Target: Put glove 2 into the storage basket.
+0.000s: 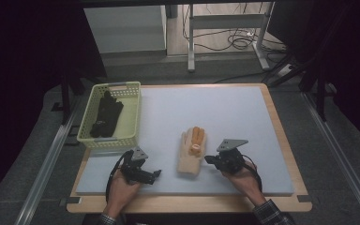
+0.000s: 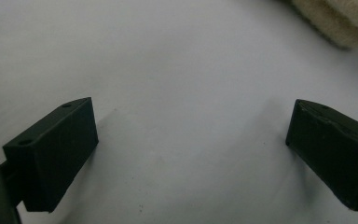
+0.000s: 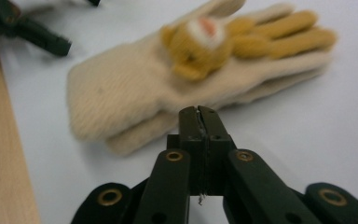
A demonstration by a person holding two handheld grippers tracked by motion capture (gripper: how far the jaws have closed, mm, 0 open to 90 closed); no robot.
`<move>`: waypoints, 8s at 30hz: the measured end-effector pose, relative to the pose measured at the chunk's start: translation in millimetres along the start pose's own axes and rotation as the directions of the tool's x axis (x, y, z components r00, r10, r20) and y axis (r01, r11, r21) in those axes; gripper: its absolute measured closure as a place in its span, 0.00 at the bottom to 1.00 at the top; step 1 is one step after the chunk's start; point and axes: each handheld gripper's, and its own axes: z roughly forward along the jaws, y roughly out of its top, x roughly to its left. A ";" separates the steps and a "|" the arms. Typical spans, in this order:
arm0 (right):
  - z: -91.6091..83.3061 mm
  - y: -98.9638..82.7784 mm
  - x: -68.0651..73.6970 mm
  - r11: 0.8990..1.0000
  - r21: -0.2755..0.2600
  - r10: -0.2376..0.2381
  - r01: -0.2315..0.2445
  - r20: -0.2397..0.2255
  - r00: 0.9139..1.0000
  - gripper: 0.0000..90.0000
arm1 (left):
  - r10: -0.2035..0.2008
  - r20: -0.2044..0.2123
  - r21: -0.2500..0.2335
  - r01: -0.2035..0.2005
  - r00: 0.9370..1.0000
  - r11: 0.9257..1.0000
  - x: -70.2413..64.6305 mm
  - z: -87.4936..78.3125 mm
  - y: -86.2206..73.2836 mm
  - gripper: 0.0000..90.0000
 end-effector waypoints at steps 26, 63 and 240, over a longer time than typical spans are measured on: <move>55.5 16.1 22.9 0.998 0.033 -0.054 0.056 -0.050 0.997 0.98 | 0.000 0.000 0.000 0.000 1.000 1.000 0.0 0.0 0.0 0.03; 0.0 -2.6 -17.3 1.000 -0.005 0.029 -0.029 0.181 0.983 0.34 | -0.011 -0.003 0.006 0.011 1.000 1.000 -0.8 0.3 0.5 0.02; -18.7 -39.7 -55.2 0.991 0.028 0.118 -0.133 0.306 0.945 0.13 | -0.277 -0.403 0.279 0.406 0.872 0.870 186.4 37.9 119.7 0.73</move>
